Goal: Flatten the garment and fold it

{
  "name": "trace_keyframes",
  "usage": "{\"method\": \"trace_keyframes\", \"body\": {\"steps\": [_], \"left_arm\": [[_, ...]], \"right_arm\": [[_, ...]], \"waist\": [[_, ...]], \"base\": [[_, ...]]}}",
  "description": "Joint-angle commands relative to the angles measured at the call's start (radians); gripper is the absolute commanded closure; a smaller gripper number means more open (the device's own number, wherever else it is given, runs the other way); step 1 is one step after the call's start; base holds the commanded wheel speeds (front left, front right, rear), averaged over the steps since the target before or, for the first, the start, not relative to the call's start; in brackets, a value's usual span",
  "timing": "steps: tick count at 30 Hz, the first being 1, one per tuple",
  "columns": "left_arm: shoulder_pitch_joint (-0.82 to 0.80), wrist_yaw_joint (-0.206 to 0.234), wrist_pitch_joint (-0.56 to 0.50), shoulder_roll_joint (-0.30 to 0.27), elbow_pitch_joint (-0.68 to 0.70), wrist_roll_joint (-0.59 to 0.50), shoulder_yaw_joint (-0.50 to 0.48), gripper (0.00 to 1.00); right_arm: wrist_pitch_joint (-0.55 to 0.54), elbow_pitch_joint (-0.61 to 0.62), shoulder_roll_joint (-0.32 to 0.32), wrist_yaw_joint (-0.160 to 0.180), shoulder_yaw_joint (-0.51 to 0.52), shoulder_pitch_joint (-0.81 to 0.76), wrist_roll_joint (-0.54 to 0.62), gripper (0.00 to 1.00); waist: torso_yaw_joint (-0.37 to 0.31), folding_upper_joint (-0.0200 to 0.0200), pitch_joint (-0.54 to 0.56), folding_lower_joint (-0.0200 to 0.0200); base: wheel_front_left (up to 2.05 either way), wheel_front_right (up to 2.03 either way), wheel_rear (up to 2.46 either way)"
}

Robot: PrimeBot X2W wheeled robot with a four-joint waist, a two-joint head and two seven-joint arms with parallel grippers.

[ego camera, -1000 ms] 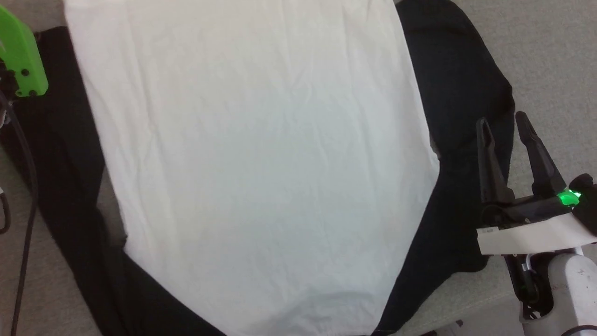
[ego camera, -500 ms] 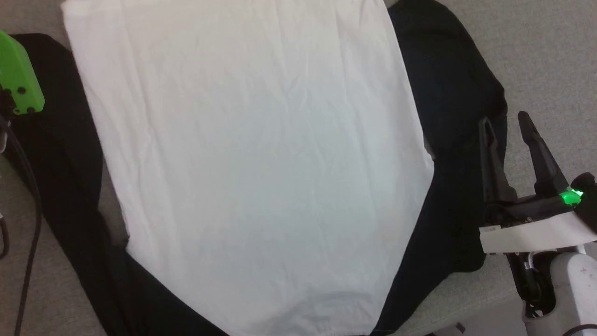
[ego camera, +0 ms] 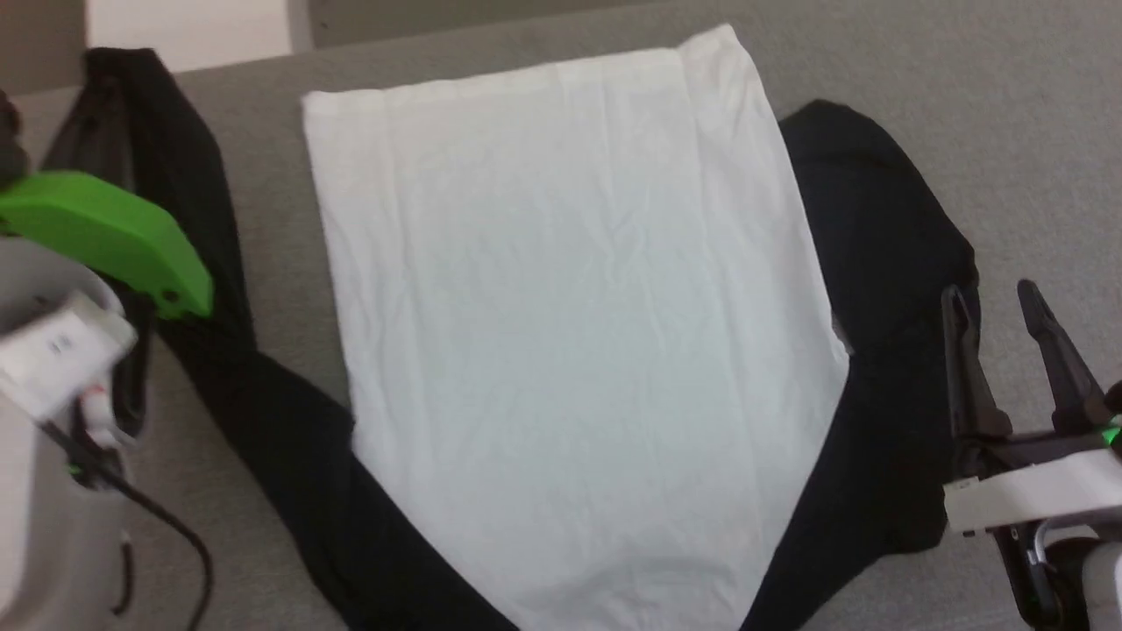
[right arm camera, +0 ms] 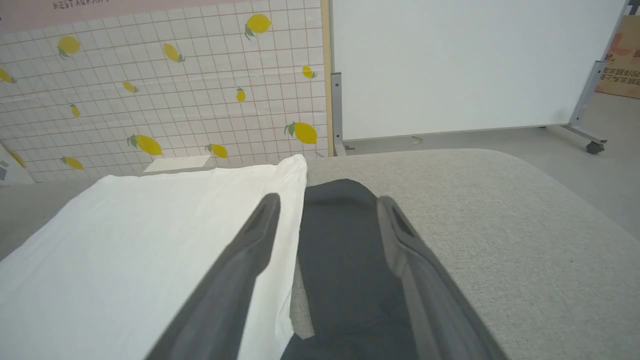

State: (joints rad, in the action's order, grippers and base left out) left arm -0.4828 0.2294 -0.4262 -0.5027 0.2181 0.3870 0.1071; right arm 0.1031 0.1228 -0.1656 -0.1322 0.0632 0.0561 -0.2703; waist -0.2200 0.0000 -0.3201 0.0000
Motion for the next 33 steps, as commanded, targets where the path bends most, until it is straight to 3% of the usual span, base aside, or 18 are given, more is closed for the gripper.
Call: {"method": "trace_keyframes", "body": {"steps": [1,6,12,16,20,30,33], "left_arm": [[0.035,0.005,0.010,0.018,0.053,-0.014,0.020,1.00],[0.094,-0.002,0.029,0.086,0.221,-0.024,0.130,1.00],[0.097,-0.052,0.050,0.210,0.280,-0.004,0.328,1.00],[0.102,-0.116,0.069,0.311,0.178,0.038,0.488,1.00],[0.110,-0.176,0.101,0.377,0.031,0.060,0.601,1.00],[0.115,-0.300,0.127,0.430,-0.332,0.059,0.821,1.00],[0.119,-0.319,0.118,0.437,-0.401,0.081,0.859,1.00]], "right_arm": [[-0.012,0.015,0.007,0.002,0.004,-0.019,0.010,0.00],[-0.051,0.055,0.015,0.002,0.014,-0.058,0.023,0.00],[-0.081,0.085,0.018,0.002,0.007,-0.073,0.029,0.00],[-0.089,0.093,0.019,0.002,-0.002,-0.076,0.026,0.00],[-0.089,0.094,0.022,0.002,0.007,-0.075,0.023,0.00],[-0.078,0.076,0.033,0.002,0.015,-0.075,0.014,0.00],[-0.075,0.071,0.032,0.002,0.017,-0.075,0.014,0.00]], "waist": [[0.112,0.0000,0.122,0.0000],[0.147,0.0000,0.171,0.0000],[0.153,0.0000,0.190,0.0000],[0.135,0.0000,0.189,0.0000],[0.107,0.0000,0.179,0.0000],[0.043,0.0000,0.148,0.0000],[0.037,0.0000,0.141,0.0000]], "base": [[0.00,0.00,0.00],[0.00,0.00,0.00],[0.00,0.00,0.00],[0.00,0.00,0.00],[0.00,0.00,0.00],[0.00,0.00,0.00],[0.00,0.00,0.00]]}}
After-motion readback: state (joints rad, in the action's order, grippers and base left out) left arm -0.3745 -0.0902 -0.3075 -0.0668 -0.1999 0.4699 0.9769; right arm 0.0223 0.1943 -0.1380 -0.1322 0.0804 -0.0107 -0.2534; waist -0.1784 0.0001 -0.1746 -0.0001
